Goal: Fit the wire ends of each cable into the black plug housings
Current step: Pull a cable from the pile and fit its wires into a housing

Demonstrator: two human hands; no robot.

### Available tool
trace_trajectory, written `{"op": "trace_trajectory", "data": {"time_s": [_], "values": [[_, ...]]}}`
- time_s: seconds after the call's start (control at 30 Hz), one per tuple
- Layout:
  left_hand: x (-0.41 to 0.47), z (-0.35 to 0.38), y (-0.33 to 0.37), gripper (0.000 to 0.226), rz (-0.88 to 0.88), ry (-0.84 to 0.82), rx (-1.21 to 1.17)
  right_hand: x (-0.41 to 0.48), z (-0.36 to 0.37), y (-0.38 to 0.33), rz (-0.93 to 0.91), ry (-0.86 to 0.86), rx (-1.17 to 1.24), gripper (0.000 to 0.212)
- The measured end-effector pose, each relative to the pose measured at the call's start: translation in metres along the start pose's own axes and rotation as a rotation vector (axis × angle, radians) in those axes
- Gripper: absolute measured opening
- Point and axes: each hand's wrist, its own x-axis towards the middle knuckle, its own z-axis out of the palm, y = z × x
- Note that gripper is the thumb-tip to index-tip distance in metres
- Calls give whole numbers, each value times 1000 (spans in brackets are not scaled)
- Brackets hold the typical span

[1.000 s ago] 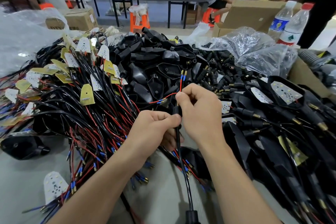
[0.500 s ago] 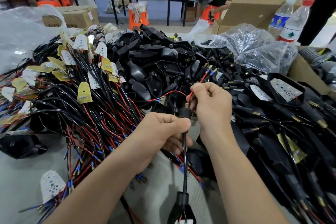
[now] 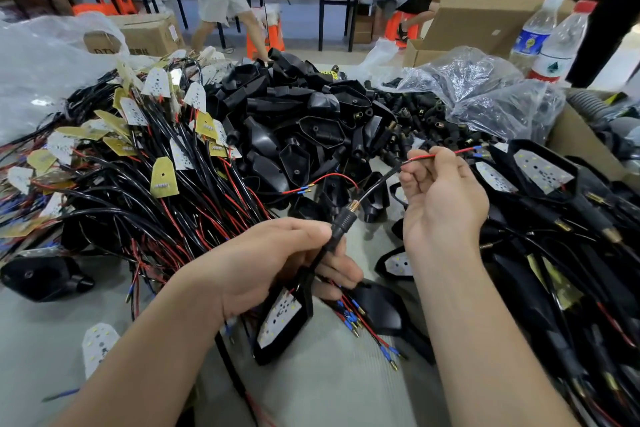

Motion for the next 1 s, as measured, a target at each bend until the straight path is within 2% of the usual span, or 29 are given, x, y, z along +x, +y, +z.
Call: {"op": "trace_trajectory", "data": {"time_s": [0.07,0.13,0.17,0.27,0.33,0.43,0.5,0.63,0.77,1.0], "values": [[0,-1,1,35,-1,20,-4,-1,0,-3,29,-31,62,21],[2,-2,0,36,24,79,13,-3,1,-6,104,-137,48,18],[3,-3,-1,34,49,112,14,-5,1,-6,152,-231,-47,16],[7,-6,-2,25,115,180,12,-17,-2,2,233,-606,-634,19],[9,-8,-2,25,135,208,17,-26,-1,10,247,-764,-753,17],[12,-11,-4,29,147,209,29,-30,1,13,239,-785,-676,18],[13,-14,-5,33,147,205,11,-26,2,11,223,-740,-600,20],[10,-19,-5,30,138,136,-78,-15,-1,6,161,-485,-476,22],[8,-22,-3,22,143,264,8,-6,-4,-3,161,-324,-291,22],[14,-16,-7,36,225,302,46,-13,-6,5,199,-470,-428,19]]}}
